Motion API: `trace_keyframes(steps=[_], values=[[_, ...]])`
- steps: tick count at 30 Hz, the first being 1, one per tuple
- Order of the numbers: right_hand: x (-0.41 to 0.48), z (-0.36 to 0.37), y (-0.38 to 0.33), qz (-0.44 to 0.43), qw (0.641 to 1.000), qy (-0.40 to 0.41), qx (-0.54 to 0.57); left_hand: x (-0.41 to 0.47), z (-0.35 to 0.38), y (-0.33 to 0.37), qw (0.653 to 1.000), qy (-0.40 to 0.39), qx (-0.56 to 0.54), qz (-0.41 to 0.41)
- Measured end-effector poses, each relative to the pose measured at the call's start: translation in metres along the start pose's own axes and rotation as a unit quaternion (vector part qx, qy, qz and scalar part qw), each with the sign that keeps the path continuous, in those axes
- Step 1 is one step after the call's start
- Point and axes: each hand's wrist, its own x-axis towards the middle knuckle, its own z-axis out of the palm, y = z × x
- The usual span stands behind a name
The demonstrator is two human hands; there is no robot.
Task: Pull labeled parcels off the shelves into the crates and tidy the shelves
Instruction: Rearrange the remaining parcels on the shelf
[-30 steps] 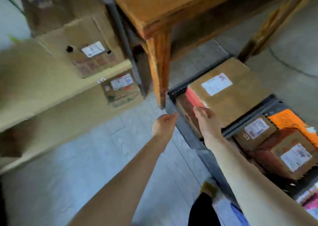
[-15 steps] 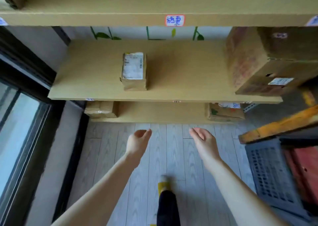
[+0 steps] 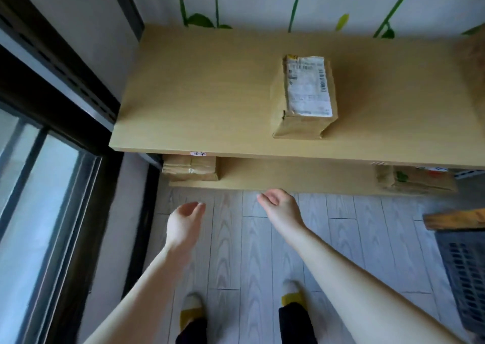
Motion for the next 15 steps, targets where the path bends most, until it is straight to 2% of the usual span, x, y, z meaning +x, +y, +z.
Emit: trace_keyframes(steps=[8, 12, 15], values=[[0.084, 0.121, 0.026, -0.001, 0.999, 0.036, 0.028, 0.142, -0.014, -0.052, 0.999, 0.016, 0.012, 0.049], [0.154, 0.162, 0.050, -0.059, 0.995, 0.062, 0.043, 0.219, 0.012, -0.095, 0.993, 0.094, 0.003, 0.075], [0.202, 0.188, 0.062, -0.110, 0.988, 0.094, 0.045, 0.266, 0.033, -0.118, 0.982, 0.160, -0.045, 0.093]])
